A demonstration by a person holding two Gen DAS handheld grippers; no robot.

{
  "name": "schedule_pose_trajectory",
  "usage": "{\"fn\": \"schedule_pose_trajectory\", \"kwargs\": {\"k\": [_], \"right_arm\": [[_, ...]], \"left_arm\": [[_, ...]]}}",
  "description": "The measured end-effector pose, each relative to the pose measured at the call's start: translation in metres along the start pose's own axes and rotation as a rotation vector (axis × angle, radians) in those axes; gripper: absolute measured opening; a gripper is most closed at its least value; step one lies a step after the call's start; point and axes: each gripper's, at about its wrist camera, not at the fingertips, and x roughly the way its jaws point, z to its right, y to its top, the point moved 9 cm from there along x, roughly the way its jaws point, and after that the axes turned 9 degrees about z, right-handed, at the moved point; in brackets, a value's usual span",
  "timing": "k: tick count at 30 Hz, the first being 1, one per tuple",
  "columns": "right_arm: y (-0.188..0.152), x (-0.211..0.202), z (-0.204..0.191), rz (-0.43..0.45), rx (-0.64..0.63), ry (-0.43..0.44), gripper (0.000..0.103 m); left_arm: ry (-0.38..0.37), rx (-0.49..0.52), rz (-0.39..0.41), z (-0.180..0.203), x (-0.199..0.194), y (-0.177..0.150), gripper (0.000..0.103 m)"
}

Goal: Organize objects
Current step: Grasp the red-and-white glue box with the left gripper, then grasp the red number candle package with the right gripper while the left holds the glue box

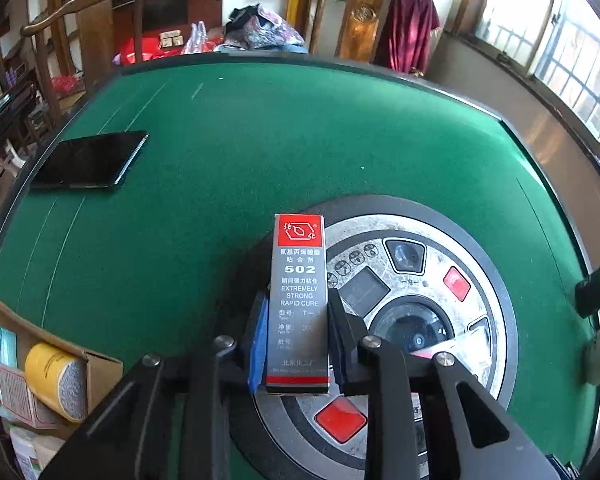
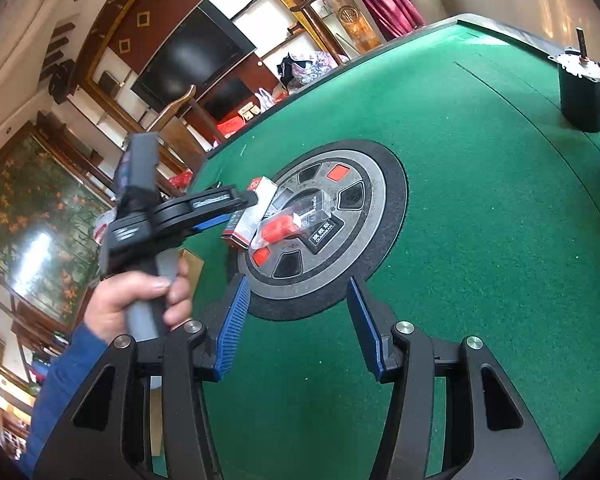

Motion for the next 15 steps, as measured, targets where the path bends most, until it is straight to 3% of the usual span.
{"fn": "schedule_pose_trajectory", "kwargs": {"k": [4,7,10,15], "right_arm": [[0.005,-0.006,0.003,0.022,0.005,-0.008,0.051],[0.005,-0.005,0.007,0.017,0.016,-0.012,0.051],[0.002,0.000,0.007,-0.004,0.017,-0.014,0.051],[0.013,0.018,-0.013,-0.017,-0.080,-0.056,0.051]], "left_arm": [[0.005,-0.057,0.026,-0.010,-0.032,-0.020,0.026],[0.008,-0.031,0.051,-0.012,-0.069,-0.048,0.026],[-0.053,0.006,0.090,-0.009,-0.121,-0.092,0.026],[-0.092,0.002,0.133,-0.015,-0.152,-0.123,0.026]]}}
